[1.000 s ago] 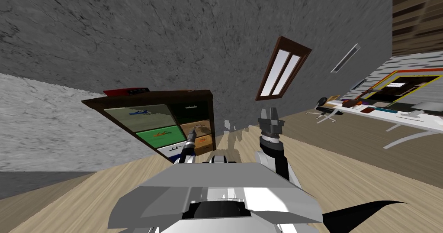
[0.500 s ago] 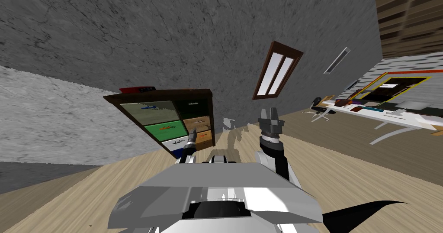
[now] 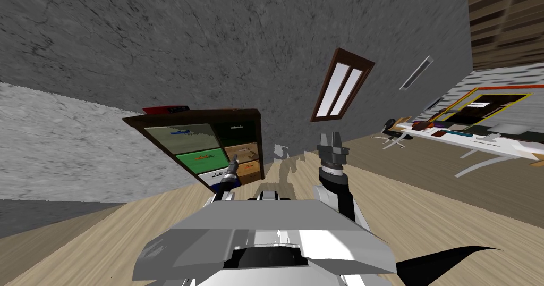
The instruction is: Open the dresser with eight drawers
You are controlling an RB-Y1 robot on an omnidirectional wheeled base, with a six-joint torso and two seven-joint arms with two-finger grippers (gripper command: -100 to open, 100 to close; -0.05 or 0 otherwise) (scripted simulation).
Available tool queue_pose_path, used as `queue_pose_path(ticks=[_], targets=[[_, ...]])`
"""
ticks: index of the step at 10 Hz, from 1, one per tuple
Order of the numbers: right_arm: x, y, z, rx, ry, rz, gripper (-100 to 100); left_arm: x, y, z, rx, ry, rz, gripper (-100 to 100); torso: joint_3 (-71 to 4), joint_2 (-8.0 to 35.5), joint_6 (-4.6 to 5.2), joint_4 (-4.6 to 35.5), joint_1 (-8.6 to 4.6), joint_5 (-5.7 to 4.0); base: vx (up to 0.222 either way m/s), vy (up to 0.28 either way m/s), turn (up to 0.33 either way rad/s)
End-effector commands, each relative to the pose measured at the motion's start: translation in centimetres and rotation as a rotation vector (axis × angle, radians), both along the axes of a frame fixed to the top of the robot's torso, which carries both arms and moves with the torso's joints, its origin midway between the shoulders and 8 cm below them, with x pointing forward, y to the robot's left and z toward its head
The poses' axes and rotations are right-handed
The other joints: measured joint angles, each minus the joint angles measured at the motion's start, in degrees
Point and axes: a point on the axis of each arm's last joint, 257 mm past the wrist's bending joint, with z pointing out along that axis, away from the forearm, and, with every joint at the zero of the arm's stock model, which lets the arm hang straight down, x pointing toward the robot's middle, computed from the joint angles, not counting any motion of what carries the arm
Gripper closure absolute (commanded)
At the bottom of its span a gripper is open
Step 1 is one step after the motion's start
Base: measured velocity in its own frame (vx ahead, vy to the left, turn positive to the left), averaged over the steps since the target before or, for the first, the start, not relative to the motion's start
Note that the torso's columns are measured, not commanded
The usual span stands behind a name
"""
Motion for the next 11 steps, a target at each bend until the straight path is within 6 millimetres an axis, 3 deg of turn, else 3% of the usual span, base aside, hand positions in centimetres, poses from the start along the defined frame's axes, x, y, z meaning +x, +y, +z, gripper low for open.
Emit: queue_pose_path(ticks=[1,4,7,11], targets=[[0.0,0.0,0.0,0.000,0.000,0.000,0,0.1,1.4,-0.1,0.051,0.019,-0.011,-100,0.0,0.0,0.00,0.0,-0.02,0.00,0.016,0.006,-0.001],[0.0,0.0,0.0,0.000,0.000,0.000,0,0.6,2.2,0.1,0.069,0.034,-0.010,-100,-0.1,-0.1,0.00,0.0,0.02,0.01,0.055,0.014,-0.002],[0.0,0.0,0.0,0.000,0.000,0.000,0,0.9,0.6,0.7,0.005,0.008,0.004,-100,-0.1,-0.1,-0.01,0.0,0.06,0.01,0.093,0.034,-0.002],[0.0,0.0,0.0,0.000,0.000,0.000,0,1.0,-1.5,0.8,-0.084,-0.009,0.024,-100,0.0,0.0,0.00,0.0,-0.06,-0.02,0.004,0.006,0.000]])
